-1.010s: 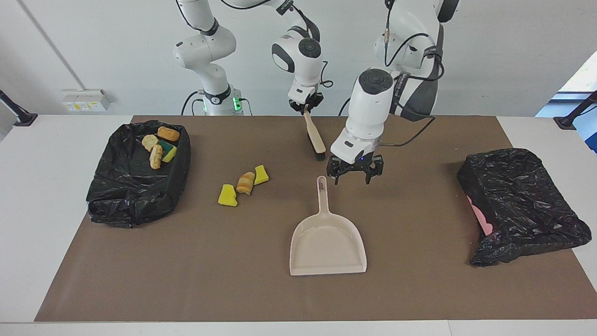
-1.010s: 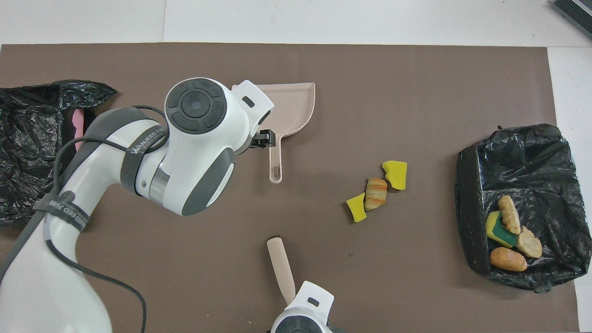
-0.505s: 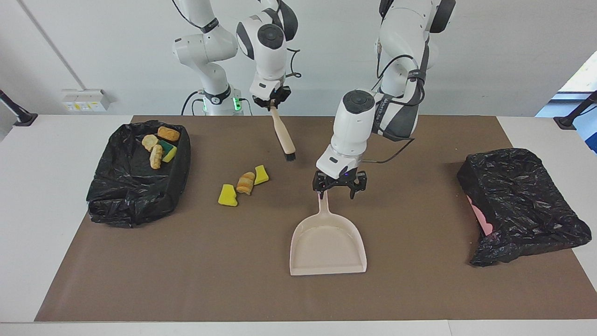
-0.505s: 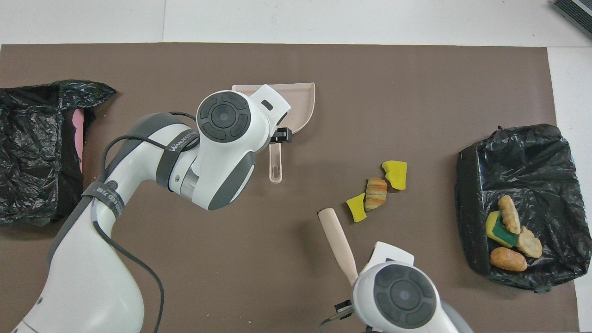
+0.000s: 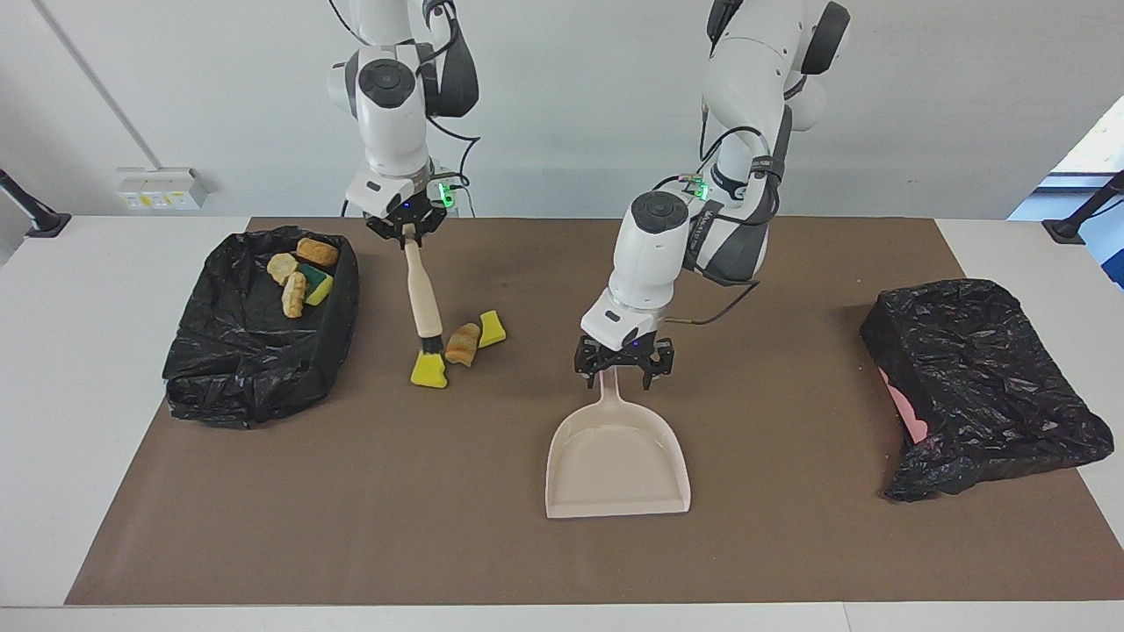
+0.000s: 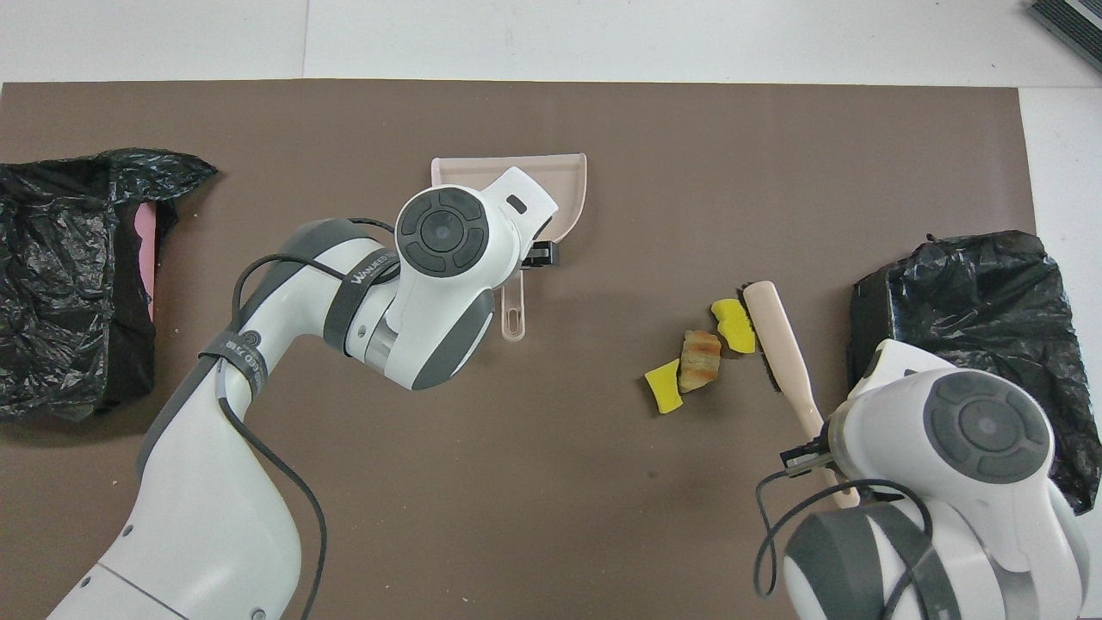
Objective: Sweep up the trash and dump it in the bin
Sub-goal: 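Grasp the brush with the right gripper while the left gripper holds the dustpan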
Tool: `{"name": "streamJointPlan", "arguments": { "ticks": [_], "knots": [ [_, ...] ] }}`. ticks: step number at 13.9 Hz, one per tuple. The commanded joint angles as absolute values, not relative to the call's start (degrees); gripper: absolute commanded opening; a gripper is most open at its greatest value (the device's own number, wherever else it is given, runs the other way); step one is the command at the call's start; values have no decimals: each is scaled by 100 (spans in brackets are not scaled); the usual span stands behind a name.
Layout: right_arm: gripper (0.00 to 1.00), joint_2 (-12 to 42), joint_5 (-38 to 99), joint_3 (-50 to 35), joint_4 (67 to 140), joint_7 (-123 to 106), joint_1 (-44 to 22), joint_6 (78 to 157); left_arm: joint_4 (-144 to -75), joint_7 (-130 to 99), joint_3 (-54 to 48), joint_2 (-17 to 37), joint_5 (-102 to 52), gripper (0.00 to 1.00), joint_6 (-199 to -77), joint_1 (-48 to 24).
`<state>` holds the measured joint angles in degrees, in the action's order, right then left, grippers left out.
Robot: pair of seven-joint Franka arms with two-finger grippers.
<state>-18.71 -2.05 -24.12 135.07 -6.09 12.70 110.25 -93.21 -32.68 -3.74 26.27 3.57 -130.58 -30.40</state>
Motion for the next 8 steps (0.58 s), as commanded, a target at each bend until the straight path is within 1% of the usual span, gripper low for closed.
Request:
{"name": "streamJointPlan", "arguments": {
  "ticks": [1, 2, 4, 6, 7, 8],
  "knots": [
    [0, -1215, -824, -2505, 13342, -746, 1694, 11625, -9641, -3410, -290, 2584, 431, 100, -13140, -3252],
    [0, -987, -887, -2514, 13324, -764, 1870, 11802, -9650, -3436, -290, 2584, 431, 100, -13131, -3304],
    [0, -669, -888, -2522, 13324, -712, 1934, 11997, -9615, -3437, -290, 2584, 457, 99, -13078, -3313],
    [0, -528, -809, -2549, 13411, -660, 1846, 11866, -9589, -3428, -290, 2584, 457, 83, -13078, -3296],
    [0, -527, -791, -2558, 13517, -607, 1802, 11813, -9598, -3428, -290, 2584, 466, 70, -13087, -3296],
    [0, -527, -765, -2558, 13552, -598, 1619, 11717, -9598, -3428, -290, 2575, 475, 53, -13061, -3296]
  ]
}}
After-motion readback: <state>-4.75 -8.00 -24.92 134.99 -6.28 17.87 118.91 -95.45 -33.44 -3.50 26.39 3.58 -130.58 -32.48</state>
